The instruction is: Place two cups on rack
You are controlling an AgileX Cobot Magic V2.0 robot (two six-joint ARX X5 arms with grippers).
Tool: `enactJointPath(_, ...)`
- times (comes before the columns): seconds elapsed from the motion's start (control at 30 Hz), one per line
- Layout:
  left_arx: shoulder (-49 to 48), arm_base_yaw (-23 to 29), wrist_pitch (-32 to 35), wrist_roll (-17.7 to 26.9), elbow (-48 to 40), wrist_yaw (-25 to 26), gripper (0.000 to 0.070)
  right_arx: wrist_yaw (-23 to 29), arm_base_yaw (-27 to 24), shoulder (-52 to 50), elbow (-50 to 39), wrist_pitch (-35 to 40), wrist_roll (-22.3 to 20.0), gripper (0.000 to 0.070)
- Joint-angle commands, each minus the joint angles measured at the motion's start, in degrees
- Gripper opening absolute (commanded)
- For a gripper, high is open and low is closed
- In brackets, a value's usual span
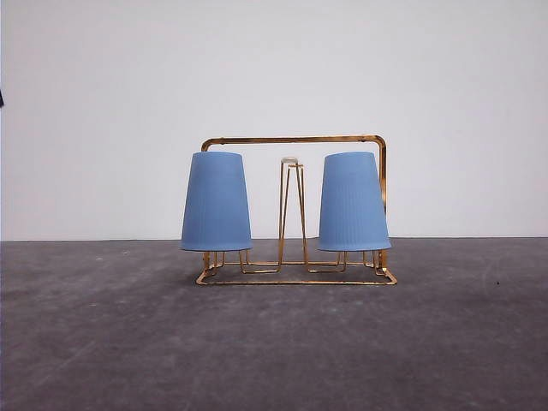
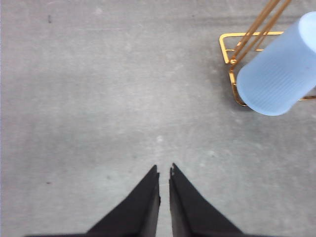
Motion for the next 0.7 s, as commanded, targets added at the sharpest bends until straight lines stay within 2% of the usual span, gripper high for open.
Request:
enactJointPath(0.0, -3.0, 0.2, 2.5, 2.4, -1.6, -0.5, 0.0016, 0.0, 0.0, 0.3, 0.6, 1.0, 1.0, 0.0017)
enactJointPath(0.2, -18.8, 1.9, 18.3, 1.4, -19.9, -0.5, 0.0016, 0.0, 0.0, 0.3, 0.6, 2.8, 1.0, 0.0016)
enactJointPath(0.4, -36.5, 4.6, 30.8, -2.4, -38.9, -0.5, 0.0016, 0.0, 0.0, 0.3, 0.6, 2.9, 1.0, 0.0016)
enactJointPath(0.53, -45.3, 5.6, 35.9, -4.2, -48.0, -0.5, 0.0016, 0.0, 0.0, 0.3, 0.6, 2.9, 1.0, 0.0016)
enactJointPath(0.67, -51.7, 6.1, 36.8, -4.8, -54.1, -0.5, 0.0016, 0.0, 0.0, 0.3, 0.6, 2.9, 1.0, 0.0016)
